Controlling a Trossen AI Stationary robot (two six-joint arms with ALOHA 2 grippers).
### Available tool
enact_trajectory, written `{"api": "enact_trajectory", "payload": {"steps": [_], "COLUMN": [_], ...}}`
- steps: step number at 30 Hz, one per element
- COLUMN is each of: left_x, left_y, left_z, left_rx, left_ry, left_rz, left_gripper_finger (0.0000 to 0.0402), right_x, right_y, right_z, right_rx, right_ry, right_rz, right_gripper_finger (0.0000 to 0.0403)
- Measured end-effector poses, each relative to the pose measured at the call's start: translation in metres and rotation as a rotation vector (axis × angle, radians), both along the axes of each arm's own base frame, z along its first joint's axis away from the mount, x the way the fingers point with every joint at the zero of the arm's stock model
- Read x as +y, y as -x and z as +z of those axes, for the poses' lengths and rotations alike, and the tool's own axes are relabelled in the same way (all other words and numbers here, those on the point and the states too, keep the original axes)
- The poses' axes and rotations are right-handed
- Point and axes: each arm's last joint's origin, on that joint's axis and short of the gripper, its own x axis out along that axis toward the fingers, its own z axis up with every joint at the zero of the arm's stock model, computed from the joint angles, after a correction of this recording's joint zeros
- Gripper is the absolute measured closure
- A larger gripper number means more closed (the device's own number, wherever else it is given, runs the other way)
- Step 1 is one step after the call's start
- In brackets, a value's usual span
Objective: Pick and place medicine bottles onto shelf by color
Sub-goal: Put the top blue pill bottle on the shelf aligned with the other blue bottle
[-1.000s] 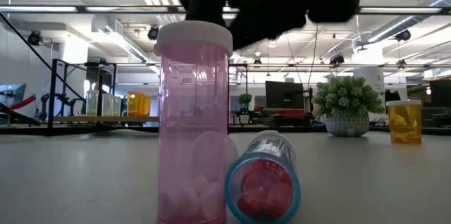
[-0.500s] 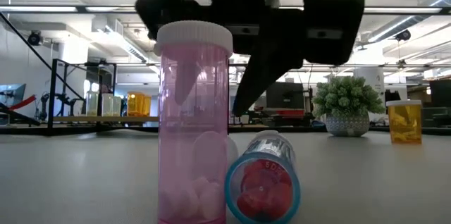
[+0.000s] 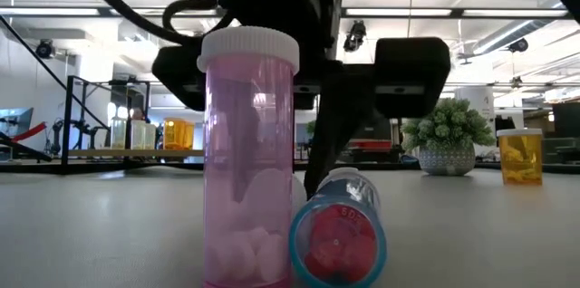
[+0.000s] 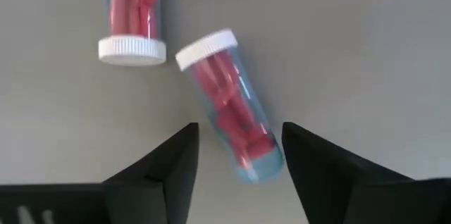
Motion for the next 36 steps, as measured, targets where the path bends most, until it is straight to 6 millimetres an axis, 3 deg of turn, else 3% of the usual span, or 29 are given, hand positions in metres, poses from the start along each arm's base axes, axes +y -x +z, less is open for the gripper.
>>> {"api": "enact_trajectory", "payload": {"steps": [12, 20, 36], "left_x": [0.001, 0.001, 0.001], "left_y": [0.000, 0.000, 0.000], "left_z": [-0.001, -0.001, -0.002], "left_rx": [0.001, -0.001, -0.002], "left_ry": [-0.005, -0.005, -0.009], "left_rz": [0.003, 0.007, 0.007], "left_gripper_finger": [0.0159, 0.0159, 0.0159], "right_x": [-0.012, -0.012, -0.008], "right_y": [-0.001, 0.001, 0.001], "right_z": [0.006, 0.005, 0.004], "right_rx": [0.086, 0.113, 0.194], "right_ry": [-0.014, -0.015, -0.059], "right_rz": [-0.137, -0.161, -0.395], "right_gripper_finger": [0.0298, 0.0288, 0.0273]}}
